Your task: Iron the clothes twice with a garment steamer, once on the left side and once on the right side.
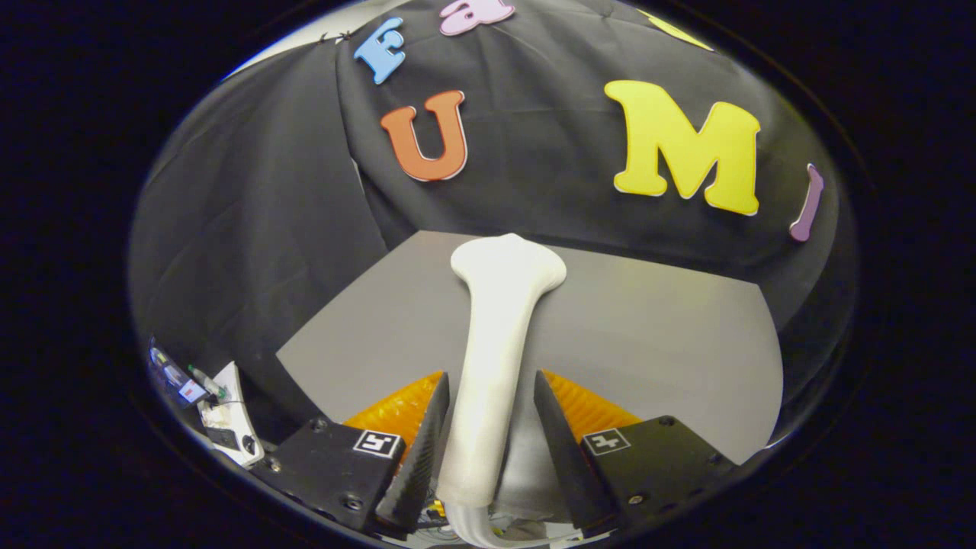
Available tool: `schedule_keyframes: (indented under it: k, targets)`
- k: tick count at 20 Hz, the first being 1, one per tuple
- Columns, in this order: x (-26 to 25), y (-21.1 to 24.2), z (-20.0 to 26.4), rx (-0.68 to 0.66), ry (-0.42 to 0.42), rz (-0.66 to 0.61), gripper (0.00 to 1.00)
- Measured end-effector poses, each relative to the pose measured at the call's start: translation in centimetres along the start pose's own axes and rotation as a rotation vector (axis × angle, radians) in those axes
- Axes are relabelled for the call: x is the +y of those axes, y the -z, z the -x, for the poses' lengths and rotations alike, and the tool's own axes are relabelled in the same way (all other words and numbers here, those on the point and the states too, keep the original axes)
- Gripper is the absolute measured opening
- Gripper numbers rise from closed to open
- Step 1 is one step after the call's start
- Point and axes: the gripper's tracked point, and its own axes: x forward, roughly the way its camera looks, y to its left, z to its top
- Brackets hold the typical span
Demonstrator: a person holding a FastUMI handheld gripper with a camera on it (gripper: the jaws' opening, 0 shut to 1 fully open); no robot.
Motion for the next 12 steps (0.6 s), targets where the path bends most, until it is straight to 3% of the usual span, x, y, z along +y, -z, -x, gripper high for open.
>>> schedule_keyframes:
  k: [8, 12]
  targets:
    - [0.4, -1.3, -2.0, 0.005, 0.056, -0.035, 0.45]
    - [0.4, -1.7, -0.6, -0.025, 0.05, -0.084, 0.4]
